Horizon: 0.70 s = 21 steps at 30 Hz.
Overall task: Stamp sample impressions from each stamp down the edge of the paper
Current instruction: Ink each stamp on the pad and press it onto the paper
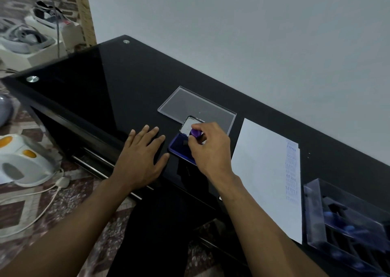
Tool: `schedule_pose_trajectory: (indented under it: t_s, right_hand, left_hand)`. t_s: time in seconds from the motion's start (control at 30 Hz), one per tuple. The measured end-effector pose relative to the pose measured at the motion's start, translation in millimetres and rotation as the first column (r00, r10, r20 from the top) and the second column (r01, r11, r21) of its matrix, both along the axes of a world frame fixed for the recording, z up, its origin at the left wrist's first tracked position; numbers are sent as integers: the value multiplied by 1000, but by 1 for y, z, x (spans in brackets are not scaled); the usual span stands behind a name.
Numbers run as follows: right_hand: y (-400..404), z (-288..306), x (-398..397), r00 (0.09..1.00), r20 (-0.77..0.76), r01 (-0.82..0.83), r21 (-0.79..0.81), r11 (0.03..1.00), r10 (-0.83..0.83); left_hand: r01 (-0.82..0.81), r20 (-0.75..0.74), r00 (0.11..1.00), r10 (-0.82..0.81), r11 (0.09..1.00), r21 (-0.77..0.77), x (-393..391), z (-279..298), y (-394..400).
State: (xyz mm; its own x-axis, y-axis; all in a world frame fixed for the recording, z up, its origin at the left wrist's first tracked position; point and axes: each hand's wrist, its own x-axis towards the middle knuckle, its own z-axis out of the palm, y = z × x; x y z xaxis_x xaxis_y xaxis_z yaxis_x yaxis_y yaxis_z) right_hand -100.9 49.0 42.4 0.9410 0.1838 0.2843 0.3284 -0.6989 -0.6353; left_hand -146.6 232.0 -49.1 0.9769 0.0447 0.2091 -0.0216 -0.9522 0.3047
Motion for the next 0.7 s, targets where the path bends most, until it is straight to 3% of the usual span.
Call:
schedule_pose_trajectory:
  t_s: [0.27, 0.7]
  right_hand:
    - [-3, -2, 3, 998, -56, -41, -146, 988, 33]
    - [-4, 8, 5, 995, -84, -71, -207, 976, 55]
  left_hand:
    - [-19, -1, 1000, 19, 1000, 21, 1, -1, -2]
    - [-31, 8, 1000, 30, 998, 51, 0, -3, -2]
